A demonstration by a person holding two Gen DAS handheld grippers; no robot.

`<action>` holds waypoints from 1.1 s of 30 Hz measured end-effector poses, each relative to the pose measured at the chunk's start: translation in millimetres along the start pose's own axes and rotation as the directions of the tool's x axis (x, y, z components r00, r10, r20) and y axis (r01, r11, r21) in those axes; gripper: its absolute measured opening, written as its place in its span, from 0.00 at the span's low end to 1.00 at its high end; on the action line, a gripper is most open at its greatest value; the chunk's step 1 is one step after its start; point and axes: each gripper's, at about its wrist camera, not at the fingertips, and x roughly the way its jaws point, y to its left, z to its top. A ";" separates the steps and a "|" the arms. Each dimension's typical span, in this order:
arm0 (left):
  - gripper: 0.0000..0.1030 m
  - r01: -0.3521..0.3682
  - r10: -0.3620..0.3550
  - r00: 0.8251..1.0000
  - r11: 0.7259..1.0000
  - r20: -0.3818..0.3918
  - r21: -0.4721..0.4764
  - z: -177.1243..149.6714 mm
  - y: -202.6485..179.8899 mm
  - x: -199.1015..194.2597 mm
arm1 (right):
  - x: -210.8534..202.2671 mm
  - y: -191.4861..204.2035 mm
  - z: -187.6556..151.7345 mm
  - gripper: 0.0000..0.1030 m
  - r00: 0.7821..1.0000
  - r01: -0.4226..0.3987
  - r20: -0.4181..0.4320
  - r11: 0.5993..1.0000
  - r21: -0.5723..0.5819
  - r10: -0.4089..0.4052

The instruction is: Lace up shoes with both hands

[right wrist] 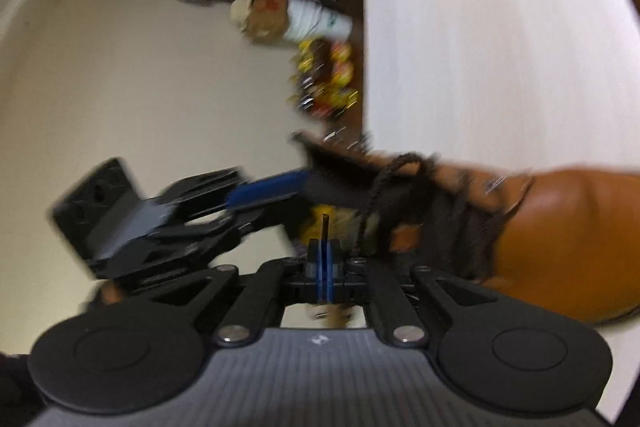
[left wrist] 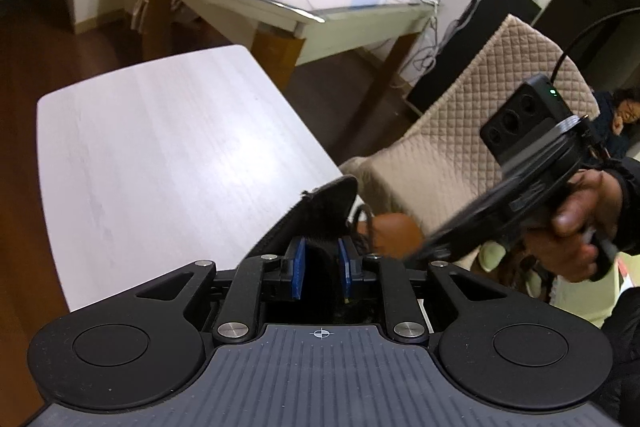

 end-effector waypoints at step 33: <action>0.06 0.160 -0.189 0.965 0.974 -0.179 -0.162 -5.1 27.7 42.8 | -42.7 -23.7 -5.5 0.03 0.988 0.080 0.139 0.996 -0.034 -0.075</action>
